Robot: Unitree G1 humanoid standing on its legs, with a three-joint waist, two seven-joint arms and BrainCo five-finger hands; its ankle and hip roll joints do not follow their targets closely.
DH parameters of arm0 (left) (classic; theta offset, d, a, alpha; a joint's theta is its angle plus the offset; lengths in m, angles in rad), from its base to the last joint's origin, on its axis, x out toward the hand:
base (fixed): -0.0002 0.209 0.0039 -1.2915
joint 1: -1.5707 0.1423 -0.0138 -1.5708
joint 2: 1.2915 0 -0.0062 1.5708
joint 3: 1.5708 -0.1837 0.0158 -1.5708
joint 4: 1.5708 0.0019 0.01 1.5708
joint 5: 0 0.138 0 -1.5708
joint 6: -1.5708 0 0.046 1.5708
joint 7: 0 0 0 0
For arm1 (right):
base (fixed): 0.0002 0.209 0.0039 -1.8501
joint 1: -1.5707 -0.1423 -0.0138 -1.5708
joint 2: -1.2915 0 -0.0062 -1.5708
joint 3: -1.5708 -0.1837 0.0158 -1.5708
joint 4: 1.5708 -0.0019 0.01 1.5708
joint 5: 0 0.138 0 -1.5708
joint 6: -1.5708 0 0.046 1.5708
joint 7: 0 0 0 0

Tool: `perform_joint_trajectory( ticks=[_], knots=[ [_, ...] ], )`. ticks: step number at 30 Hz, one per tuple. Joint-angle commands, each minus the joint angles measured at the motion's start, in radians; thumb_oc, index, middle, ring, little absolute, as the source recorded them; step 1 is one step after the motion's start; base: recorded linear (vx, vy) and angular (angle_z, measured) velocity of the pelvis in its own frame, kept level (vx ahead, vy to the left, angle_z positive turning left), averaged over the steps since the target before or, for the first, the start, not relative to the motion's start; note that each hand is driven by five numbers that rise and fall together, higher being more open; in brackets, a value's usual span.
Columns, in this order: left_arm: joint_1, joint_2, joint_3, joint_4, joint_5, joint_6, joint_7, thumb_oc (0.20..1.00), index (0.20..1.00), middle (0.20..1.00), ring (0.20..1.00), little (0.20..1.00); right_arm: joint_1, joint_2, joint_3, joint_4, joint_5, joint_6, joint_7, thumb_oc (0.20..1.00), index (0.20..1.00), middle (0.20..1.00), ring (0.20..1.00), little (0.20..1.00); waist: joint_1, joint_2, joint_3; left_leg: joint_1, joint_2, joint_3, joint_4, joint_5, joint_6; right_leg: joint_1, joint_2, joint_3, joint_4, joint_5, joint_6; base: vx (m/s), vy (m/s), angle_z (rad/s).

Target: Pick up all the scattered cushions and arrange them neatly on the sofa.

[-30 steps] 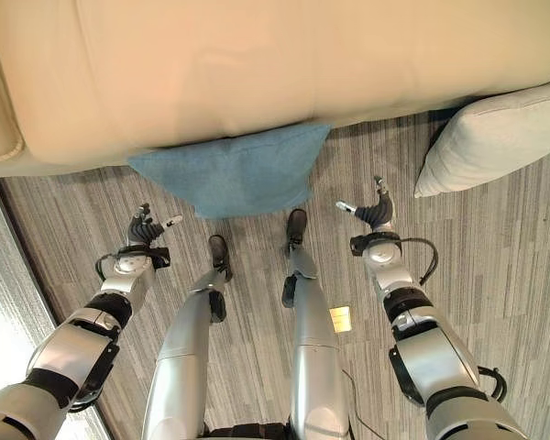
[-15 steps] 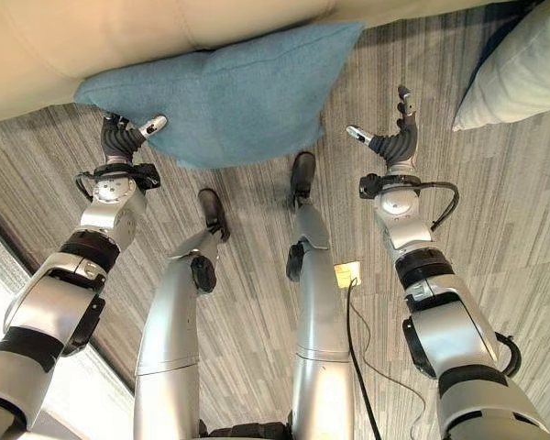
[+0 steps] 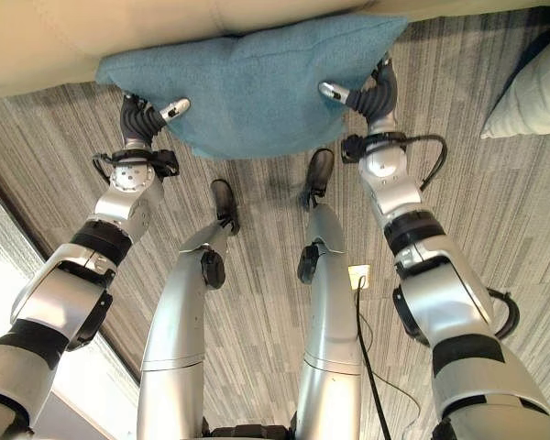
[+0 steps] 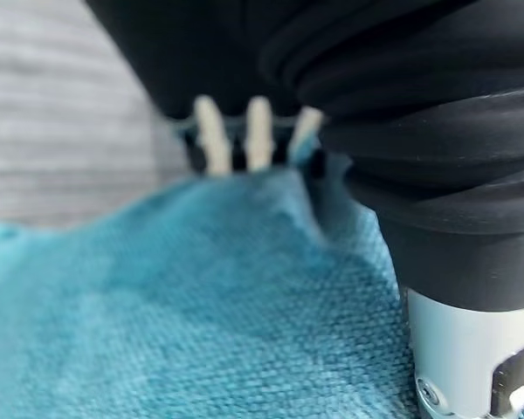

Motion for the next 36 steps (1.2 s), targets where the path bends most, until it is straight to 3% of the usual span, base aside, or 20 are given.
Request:
perform_joint_trajectory(
  ticks=[1, 4, 5, 6, 7, 11, 21, 28, 29, 36],
  knots=[
    [-0.014, -0.062, 0.007, -0.077, 0.035, -0.084, -0.013, 1.0, 1.0, 1.0, 1.0, 1.0, 0.089, 0.051, 0.05, -0.013, 0.016, -0.002, 0.011, 1.0, 1.0, 1.0, 1.0, 1.0, -0.026, 0.086, -0.117, -0.003, 0.007, -0.067, -0.114, 0.086, -0.035, 0.019, -0.001, 0.028, 0.158, -0.155, 0.111, 0.0, -0.013, 0.14],
    [-0.029, -0.077, 0.001, -0.101, 0.04, -0.085, -0.008, 1.0, 1.0, 1.0, 1.0, 1.0, 0.042, 0.075, 0.103, -0.001, -0.007, 0.016, 0.032, 1.0, 1.0, 1.0, 1.0, 1.0, -0.017, 0.095, -0.105, -0.01, 0.004, -0.067, -0.107, 0.09, -0.033, 0.008, -0.003, 0.03, 0.175, -0.159, 0.11, 0.0, -0.005, 0.06],
    [-0.032, -0.082, -0.003, -0.113, 0.04, -0.088, -0.01, 1.0, 1.0, 1.0, 1.0, 1.0, 0.029, 0.085, 0.118, -0.007, -0.015, 0.019, 0.038, 0.702, 0.702, 0.702, 0.702, 0.702, -0.014, 0.096, -0.102, -0.014, 0.003, -0.067, -0.103, 0.091, -0.032, 0.005, -0.003, 0.031, 0.18, -0.161, 0.11, 0.0, 0.0, 0.0],
    [-0.031, -0.083, -0.007, -0.119, 0.042, -0.088, -0.012, 0.429, 0.429, 0.429, 0.429, 0.429, 0.022, 0.09, 0.126, -0.013, -0.015, 0.02, 0.043, 0.2, 0.2, 0.2, 0.2, 0.2, -0.014, 0.096, -0.102, -0.016, 0.002, -0.067, -0.099, 0.091, -0.032, 0.001, -0.002, 0.031, 0.184, -0.162, 0.11, 0.0, 0.0, 0.0],
    [-0.022, -0.087, -0.001, -0.135, 0.037, -0.091, -0.012, 0.2, 0.2, 0.2, 0.2, 0.2, 0.016, 0.105, 0.133, -0.043, -0.009, 0.016, 0.046, 0.2, 0.2, 0.2, 0.2, 0.2, -0.013, 0.094, -0.105, -0.017, 0.0, -0.064, -0.097, 0.092, -0.03, -0.001, 0.0, 0.028, 0.187, -0.162, 0.108, 0.03, -0.021, 0.03],
    [0.063, -0.092, 0.014, -0.217, 0.041, -0.099, -0.014, 0.2, 0.2, 0.2, 0.2, 0.2, 0.099, 0.101, 0.087, -0.208, -0.04, -0.006, 0.038, 0.2, 0.2, 0.2, 0.2, 0.2, -0.026, 0.073, -0.13, 0.018, 0.004, -0.07, -0.134, 0.099, -0.03, 0.035, 0.011, 0.011, 0.157, -0.154, 0.108, 0.0, -0.021, 0.01],
    [0.314, -0.102, 0.035, -0.433, 0.116, -0.103, -0.056, 0.2, 0.2, 0.2, 0.2, 0.2, 0.395, 0.062, -0.054, -0.432, -0.099, -0.038, 0.039, 0.2, 0.2, 0.2, 0.2, 0.2, -0.046, 0.065, -0.153, 0.212, 0.017, -0.074, -0.301, 0.142, -0.066, 0.235, 0.018, -0.031, 0.022, -0.135, 0.115, -0.01, -0.026, -0.03],
    [0.555, -0.117, 0.054, -0.556, 0.134, -0.108, -0.109, 0.2, 0.2, 0.2, 0.2, 0.2, 0.671, 0.09, -0.149, -0.607, -0.143, -0.059, 0.055, 0.2, 0.2, 0.2, 0.2, 0.2, -0.059, 0.052, -0.183, 0.503, 0.021, -0.075, -0.441, 0.172, -0.098, 0.517, 0.025, -0.065, -0.119, -0.13, 0.112, 0.01, -0.063, -0.02],
    [0.626, -0.124, 0.061, -0.594, 0.121, -0.109, -0.127, 0.2, 0.2, 0.2, 0.2, 0.2, 0.742, 0.09, -0.165, -0.656, -0.179, -0.055, 0.05, 0.2, 0.2, 0.2, 0.2, 0.2, -0.062, 0.045, -0.192, 0.585, 0.019, -0.07, -0.482, 0.207, -0.099, 0.601, 0.035, -0.081, -0.17, -0.103, 0.103, 0.02, -0.069, -0.01],
    [0.787, -0.098, 0.049, -0.696, 0.128, -0.096, -0.19, 0.2, 0.2, 0.2, 0.2, 0.2, 0.915, 0.08, -0.181, -0.747, -0.241, -0.039, 0.082, 0.2, 0.2, 0.2, 0.2, 0.2, -0.073, 0.039, -0.22, 0.85, 0.021, -0.066, -0.566, 0.22, -0.11, 0.872, 0.059, -0.099, -0.258, -0.12, 0.098, 0.09, -0.047, -0.03]
  ],
)
